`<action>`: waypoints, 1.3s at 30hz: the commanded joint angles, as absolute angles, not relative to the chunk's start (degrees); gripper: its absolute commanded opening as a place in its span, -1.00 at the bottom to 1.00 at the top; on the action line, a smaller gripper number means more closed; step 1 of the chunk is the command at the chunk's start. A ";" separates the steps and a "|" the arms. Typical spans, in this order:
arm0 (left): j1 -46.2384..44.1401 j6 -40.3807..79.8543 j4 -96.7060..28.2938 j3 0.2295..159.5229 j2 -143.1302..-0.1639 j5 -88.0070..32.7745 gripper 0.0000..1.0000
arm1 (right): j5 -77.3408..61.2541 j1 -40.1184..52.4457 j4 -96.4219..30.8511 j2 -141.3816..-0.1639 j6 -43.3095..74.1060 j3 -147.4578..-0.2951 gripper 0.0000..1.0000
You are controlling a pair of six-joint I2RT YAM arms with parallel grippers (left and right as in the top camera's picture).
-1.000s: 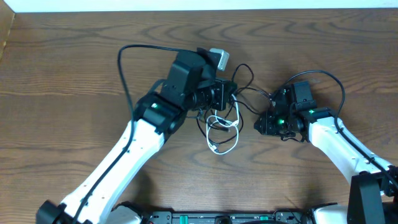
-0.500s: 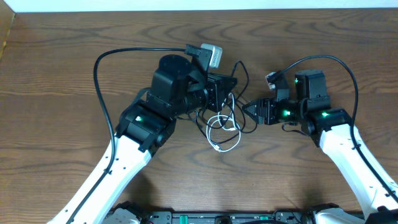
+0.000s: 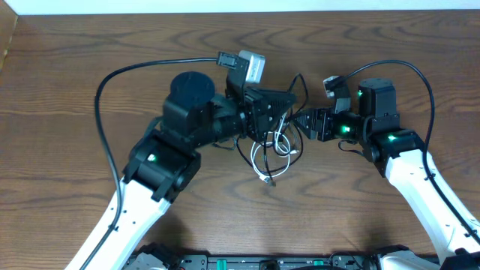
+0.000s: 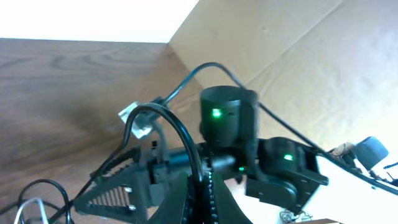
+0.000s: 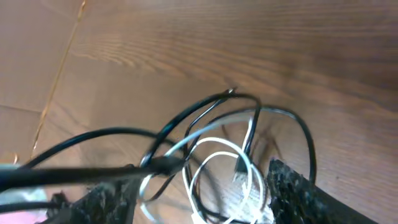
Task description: Untangle cables
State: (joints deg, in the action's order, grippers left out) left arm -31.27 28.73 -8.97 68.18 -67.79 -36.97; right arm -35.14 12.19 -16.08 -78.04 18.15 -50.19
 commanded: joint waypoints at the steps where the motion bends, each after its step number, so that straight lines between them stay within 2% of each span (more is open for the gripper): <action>1: -31.20 29.54 -7.95 69.36 -64.42 -38.41 -0.85 | -32.91 12.10 -14.31 -78.02 20.88 -50.98 0.28; 4: -31.20 29.50 -7.11 69.36 -62.78 -38.39 -0.85 | -34.09 12.10 -11.35 -78.02 25.63 -50.96 0.36; 8: -31.20 29.47 -7.31 69.34 -62.57 -38.39 -0.85 | -39.66 12.73 -6.22 -78.02 28.47 -50.98 0.37; 18: -33.74 25.32 -9.26 69.34 -64.25 -38.46 -0.85 | -38.48 18.61 -4.71 -78.02 29.74 -50.96 0.36; 21: -34.17 25.71 -9.76 69.34 -64.73 -38.85 -0.85 | -31.86 19.62 -7.11 -78.02 29.76 -50.94 0.26; 26: -34.22 23.38 -11.27 69.34 -64.73 -37.89 -0.85 | -15.31 19.92 -16.62 -78.54 29.76 -50.87 0.29; 30: -34.04 20.53 -14.46 69.34 -64.71 -36.62 -0.85 | -3.31 19.81 -26.92 -80.77 29.80 -50.87 0.14; 33: -33.82 19.29 -17.45 69.34 -64.66 -30.02 -0.86 | 0.78 19.40 -30.04 -81.89 29.80 -50.87 0.14; 35: -33.17 18.61 -19.70 69.34 -64.66 -26.20 -0.86 | 2.04 18.46 -31.09 -82.65 29.78 -50.87 0.21; 39: -32.21 17.61 -20.97 69.34 -64.69 -25.21 -0.85 | 2.04 17.87 -31.07 -82.78 29.78 -50.87 0.25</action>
State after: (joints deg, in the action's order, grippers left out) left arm -33.26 19.97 -20.73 68.18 -65.17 -29.12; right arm -1.54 18.59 -30.92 -82.26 29.69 -50.41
